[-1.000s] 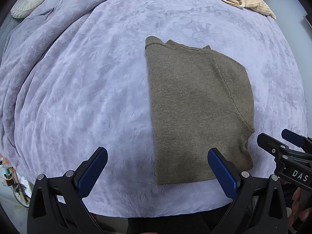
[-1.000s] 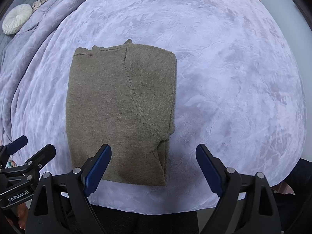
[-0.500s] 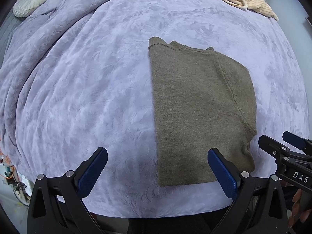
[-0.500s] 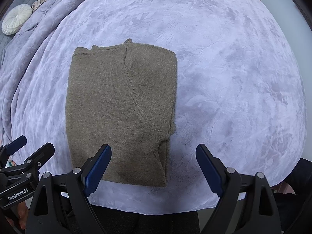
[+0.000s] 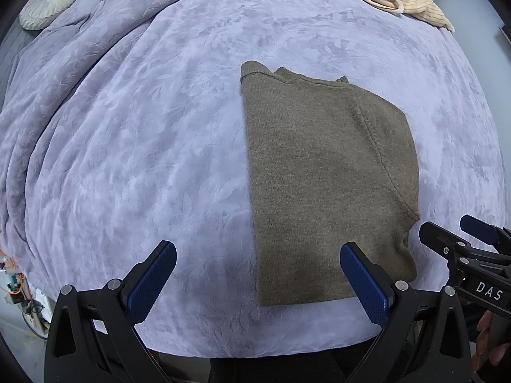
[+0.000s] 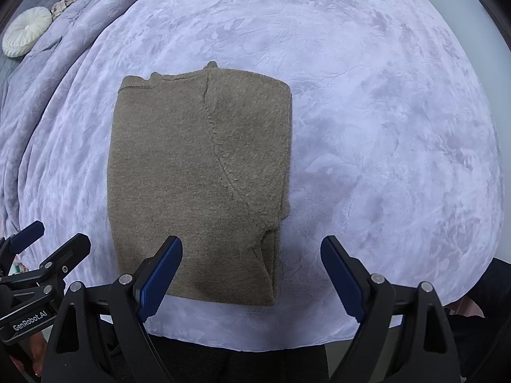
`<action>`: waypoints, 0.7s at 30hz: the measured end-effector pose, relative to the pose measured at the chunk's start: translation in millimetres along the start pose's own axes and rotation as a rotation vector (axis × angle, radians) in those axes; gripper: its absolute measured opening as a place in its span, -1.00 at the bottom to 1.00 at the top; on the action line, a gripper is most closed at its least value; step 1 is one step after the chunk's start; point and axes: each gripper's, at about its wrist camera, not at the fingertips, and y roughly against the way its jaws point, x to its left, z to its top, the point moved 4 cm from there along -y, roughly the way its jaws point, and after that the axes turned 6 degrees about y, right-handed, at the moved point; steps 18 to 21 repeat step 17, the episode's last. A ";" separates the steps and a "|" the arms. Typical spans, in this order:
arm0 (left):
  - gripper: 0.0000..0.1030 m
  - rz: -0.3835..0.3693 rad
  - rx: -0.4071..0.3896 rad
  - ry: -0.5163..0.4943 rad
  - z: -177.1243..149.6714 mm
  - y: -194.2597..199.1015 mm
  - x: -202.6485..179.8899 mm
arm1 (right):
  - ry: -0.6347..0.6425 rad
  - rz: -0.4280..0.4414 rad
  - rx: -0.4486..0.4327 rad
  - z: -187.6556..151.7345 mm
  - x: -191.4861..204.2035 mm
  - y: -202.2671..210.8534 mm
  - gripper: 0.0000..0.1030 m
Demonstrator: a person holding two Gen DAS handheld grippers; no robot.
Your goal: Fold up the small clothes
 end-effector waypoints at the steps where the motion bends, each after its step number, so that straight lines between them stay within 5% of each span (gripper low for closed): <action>1: 1.00 0.001 0.000 0.000 0.0 -0.1 0.0 | 0.000 -0.001 0.000 0.4 -0.4 0.2 0.75; 21: 1.00 -0.012 -0.020 0.008 3.2 2.4 0.5 | 0.001 0.002 0.009 0.2 1.0 -3.2 0.75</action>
